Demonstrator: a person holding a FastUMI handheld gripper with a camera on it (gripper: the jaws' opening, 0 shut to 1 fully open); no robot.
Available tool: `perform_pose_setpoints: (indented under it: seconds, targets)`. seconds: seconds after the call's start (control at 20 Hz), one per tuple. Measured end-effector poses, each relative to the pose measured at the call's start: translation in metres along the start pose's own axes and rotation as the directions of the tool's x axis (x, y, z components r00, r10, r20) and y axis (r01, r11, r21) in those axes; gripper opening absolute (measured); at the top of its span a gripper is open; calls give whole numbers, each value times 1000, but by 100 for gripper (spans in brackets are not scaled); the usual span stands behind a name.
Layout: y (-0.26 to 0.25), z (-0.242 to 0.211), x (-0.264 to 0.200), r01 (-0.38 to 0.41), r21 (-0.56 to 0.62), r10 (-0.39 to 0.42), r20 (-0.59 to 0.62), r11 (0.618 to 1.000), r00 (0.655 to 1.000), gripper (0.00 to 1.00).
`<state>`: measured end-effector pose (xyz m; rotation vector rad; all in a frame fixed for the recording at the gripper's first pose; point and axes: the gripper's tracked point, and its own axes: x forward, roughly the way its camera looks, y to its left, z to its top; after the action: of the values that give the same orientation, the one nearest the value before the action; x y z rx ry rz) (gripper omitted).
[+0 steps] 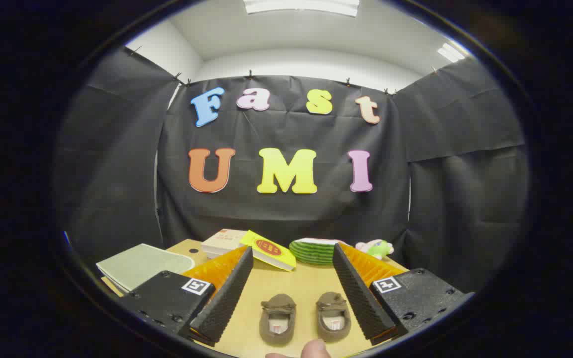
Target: Open the storage box then place both shoes into the box .Put the left shoe in first, then the right shoe, with the right side of both shoes facing outward in a uniform manner.
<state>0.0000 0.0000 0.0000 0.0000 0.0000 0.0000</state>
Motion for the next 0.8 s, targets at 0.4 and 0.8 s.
perform_pose_setpoints:
  seconds: [0.4,0.8]
  targets:
    - [-1,-1,2,2,4,-2,-21,1000,1000,100]
    - [9,0,-1,-26,21,27,-29,999,999,100]
